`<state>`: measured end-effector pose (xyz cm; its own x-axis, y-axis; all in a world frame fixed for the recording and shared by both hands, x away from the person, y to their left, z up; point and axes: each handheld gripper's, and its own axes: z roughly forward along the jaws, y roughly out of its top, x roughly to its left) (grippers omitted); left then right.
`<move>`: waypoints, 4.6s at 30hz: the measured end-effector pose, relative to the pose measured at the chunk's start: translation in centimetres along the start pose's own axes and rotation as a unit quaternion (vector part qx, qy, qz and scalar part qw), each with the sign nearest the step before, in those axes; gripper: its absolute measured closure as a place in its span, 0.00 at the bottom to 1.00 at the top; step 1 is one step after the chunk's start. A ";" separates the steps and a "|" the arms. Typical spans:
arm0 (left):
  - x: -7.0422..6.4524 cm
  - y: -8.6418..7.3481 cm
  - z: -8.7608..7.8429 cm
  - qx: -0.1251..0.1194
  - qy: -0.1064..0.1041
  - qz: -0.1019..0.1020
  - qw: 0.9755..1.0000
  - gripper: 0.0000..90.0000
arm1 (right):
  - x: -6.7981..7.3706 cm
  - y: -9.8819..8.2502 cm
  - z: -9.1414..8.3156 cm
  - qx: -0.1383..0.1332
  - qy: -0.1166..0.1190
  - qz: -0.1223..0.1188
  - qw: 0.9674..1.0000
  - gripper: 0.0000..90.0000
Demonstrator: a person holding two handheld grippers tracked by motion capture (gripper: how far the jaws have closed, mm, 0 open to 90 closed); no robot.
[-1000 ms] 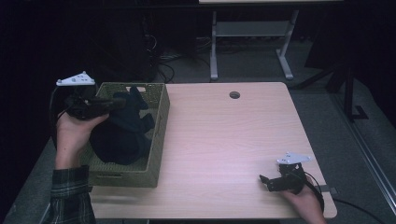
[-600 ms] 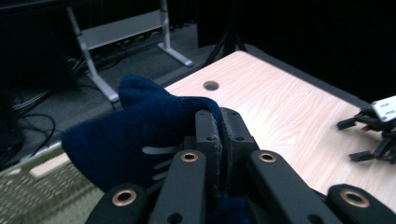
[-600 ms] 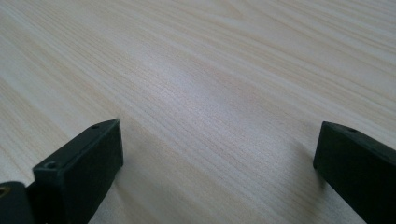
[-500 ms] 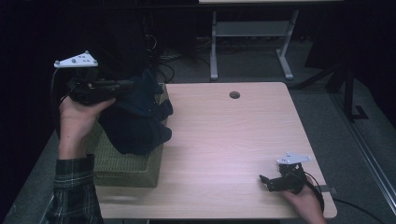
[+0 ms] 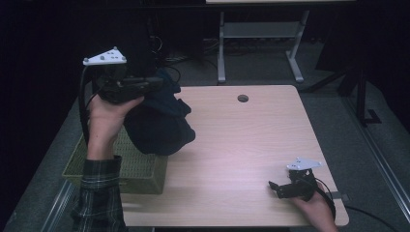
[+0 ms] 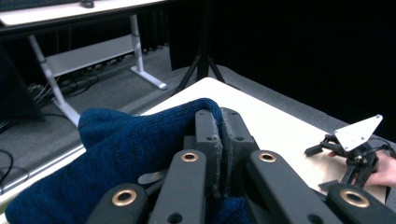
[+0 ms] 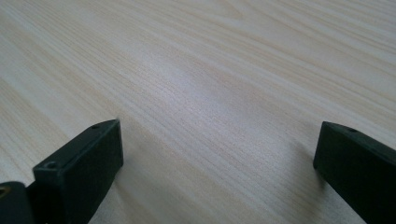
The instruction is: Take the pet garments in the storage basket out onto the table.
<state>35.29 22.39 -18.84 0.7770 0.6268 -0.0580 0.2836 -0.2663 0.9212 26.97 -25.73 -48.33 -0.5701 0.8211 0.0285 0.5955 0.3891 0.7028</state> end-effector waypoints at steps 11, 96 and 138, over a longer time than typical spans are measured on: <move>-2.4 1.2 4.2 -0.013 -0.040 0.010 0.999 0.96 | 0.0 0.0 0.0 0.000 0.000 0.001 1.000 0.01; -7.8 -10.6 26.2 0.144 -0.101 0.035 0.984 0.19 | 0.0 0.0 0.0 0.001 0.000 0.001 1.000 0.01; -9.2 -18.5 13.9 0.109 -0.024 0.038 0.993 0.15 | 0.0 0.0 0.0 0.001 0.001 0.000 1.000 0.01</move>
<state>30.68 11.39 -40.72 0.8254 0.5643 -0.0155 0.3343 -0.4666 0.8189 26.96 -25.73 -48.33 -0.5703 0.8209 0.0298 0.5966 0.3890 0.7020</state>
